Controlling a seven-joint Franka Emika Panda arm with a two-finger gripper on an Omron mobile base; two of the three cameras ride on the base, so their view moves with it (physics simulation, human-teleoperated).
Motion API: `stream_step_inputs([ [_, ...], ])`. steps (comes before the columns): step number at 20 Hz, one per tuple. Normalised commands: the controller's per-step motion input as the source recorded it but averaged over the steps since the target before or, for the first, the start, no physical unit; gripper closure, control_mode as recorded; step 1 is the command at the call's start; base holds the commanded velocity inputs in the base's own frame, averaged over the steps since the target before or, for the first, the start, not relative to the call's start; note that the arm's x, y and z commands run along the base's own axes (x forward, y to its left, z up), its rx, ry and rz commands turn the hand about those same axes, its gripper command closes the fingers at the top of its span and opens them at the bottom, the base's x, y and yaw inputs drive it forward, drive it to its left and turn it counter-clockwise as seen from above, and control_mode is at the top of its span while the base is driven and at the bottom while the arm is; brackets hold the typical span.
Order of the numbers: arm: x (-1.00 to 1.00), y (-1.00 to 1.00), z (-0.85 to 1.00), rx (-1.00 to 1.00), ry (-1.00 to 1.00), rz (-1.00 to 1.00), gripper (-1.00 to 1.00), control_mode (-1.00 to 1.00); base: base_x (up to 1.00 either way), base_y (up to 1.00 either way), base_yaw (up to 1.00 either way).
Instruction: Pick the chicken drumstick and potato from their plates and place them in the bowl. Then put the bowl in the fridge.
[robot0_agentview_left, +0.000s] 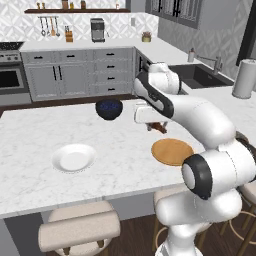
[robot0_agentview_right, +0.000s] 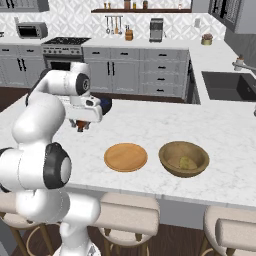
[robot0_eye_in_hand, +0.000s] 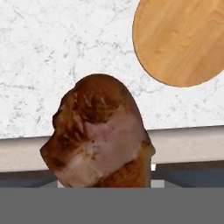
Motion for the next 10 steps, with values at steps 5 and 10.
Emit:
stream_step_inputs([
  [5, -0.61, -1.0, 0.0, 0.0, -0.17, 0.04, 1.0, -1.0, 0.0, 0.0, 0.0],
  [10, -0.25, -1.0, 0.0, 0.02, -0.19, 0.21, 1.0, -1.0, 0.0, 0.0, 0.0],
])
